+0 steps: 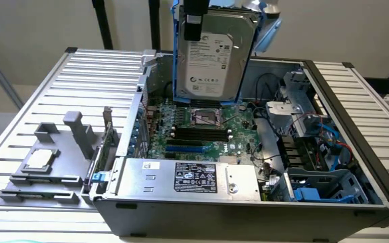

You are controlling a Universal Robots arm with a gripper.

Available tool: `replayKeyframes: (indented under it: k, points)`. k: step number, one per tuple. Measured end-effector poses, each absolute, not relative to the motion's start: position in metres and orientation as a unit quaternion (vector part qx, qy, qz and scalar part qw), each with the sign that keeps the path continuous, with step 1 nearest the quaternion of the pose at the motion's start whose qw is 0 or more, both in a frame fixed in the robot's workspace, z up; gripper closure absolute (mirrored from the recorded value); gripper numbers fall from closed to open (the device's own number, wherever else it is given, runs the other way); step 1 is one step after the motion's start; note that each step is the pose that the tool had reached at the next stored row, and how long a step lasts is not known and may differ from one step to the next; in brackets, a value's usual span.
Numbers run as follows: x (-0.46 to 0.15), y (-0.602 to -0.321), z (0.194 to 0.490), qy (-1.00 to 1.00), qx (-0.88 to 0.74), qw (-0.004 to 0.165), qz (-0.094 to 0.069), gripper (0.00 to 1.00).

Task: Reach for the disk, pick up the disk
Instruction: 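Pick up the disk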

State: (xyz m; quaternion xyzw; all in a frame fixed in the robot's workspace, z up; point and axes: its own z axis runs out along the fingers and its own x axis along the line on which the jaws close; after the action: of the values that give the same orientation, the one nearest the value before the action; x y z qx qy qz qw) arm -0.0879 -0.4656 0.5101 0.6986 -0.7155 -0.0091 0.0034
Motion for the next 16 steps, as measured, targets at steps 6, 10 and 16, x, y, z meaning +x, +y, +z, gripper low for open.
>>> replayKeyframes:
  k: [6, 10, 16]
  points:
    - [-0.061, -0.476, 0.510, -0.715, 0.699, 0.003, -0.009, 0.67]
    - [-0.043, -0.483, 0.509, -0.715, 0.699, 0.003, -0.009, 0.67]
    - [-0.017, -0.493, 0.509, -0.715, 0.699, 0.003, -0.009, 0.67]
